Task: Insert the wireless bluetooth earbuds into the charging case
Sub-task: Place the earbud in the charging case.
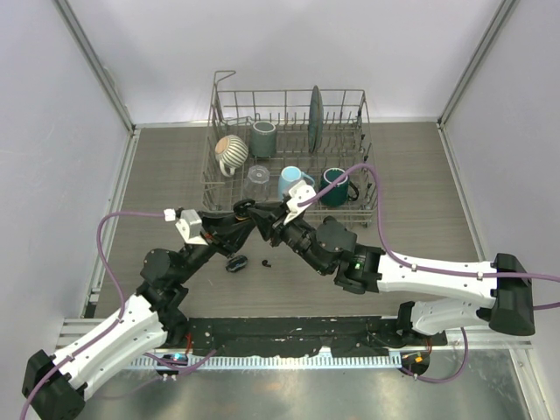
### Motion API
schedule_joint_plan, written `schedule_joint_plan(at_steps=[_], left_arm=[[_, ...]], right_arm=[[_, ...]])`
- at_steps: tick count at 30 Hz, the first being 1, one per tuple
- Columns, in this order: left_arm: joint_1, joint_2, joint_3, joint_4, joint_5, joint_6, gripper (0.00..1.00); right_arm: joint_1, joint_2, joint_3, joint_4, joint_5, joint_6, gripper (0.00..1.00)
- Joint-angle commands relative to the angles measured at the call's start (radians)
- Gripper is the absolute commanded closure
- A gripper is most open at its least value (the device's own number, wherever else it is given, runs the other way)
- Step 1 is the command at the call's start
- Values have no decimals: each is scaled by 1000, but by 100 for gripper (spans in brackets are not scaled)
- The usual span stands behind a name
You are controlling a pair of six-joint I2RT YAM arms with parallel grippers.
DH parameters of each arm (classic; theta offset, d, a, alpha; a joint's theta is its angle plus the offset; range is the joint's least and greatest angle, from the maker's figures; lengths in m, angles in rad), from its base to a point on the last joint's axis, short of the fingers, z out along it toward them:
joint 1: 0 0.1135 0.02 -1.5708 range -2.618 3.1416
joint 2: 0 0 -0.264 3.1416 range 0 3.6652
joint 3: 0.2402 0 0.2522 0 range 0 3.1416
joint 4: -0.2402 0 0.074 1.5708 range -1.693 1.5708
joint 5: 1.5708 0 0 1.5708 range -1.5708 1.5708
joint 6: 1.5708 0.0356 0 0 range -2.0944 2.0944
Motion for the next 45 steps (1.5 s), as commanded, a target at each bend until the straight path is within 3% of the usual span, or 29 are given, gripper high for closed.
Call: schedule_joint_plan(at_steps=[1, 6, 12, 14, 16, 21, 25, 30, 38, 45], left_arm=[[5, -20, 21, 126, -59, 14, 100], [5, -14, 16, 138, -25, 15, 100], [5, -16, 11, 138, -7, 34, 100], [5, -17, 8, 133, -7, 35, 100], [5, -20, 10, 127, -8, 42, 100], [5, -29, 7, 106, -7, 49, 100], [5, -37, 5, 95, -8, 55, 100], [5, -40, 5, 94, -10, 64, 100], [5, -40, 11, 106, 2, 80, 100], [5, -32, 17, 112, 8, 84, 100]], right_arm=[[11, -9, -5, -67, -42, 16, 99], [13, 18, 34, -101, -53, 42, 96], [11, 24, 81, -130, -53, 107, 64], [13, 18, 112, -159, -46, 148, 58], [11, 11, 124, -163, -33, 177, 44], [7, -26, 173, -199, 20, 242, 30], [-51, -40, 235, -295, 7, 363, 25], [-188, -54, 272, -406, -222, 603, 18], [-242, -8, 322, -527, -407, 683, 17], [-263, 40, 324, -533, -519, 743, 16]])
